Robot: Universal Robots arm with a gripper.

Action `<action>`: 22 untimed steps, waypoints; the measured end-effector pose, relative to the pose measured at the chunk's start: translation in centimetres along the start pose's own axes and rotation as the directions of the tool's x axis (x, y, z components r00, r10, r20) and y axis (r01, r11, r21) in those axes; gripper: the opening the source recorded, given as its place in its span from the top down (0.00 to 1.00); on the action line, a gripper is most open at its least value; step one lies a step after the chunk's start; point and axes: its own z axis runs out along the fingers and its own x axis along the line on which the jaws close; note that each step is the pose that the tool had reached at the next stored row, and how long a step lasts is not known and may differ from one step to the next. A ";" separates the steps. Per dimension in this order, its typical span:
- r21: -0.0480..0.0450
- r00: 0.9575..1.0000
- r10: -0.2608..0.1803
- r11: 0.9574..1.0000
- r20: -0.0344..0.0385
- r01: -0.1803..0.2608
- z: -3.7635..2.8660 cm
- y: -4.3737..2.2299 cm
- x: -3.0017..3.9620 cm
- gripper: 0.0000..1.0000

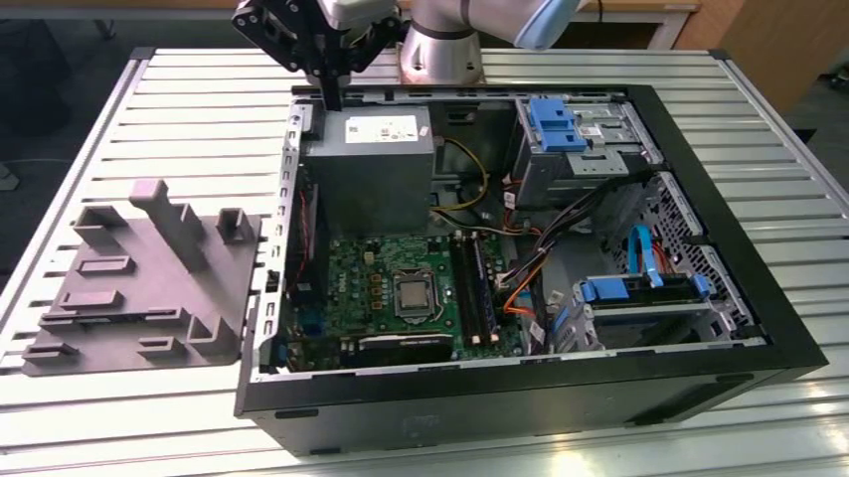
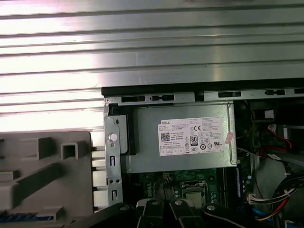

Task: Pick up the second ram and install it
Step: 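Reach for the second ram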

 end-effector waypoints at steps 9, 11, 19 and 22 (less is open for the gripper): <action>0.000 1.000 0.000 1.000 0.000 0.000 -0.01 -0.03 0.41 0.89; 0.000 1.000 0.000 1.000 0.000 0.000 -0.01 -0.04 0.49 0.89; 0.000 1.000 0.000 1.000 0.000 0.000 -0.02 -0.05 0.69 0.89; 0.000 1.000 0.000 1.000 0.000 0.000 -0.02 -0.06 0.79 0.89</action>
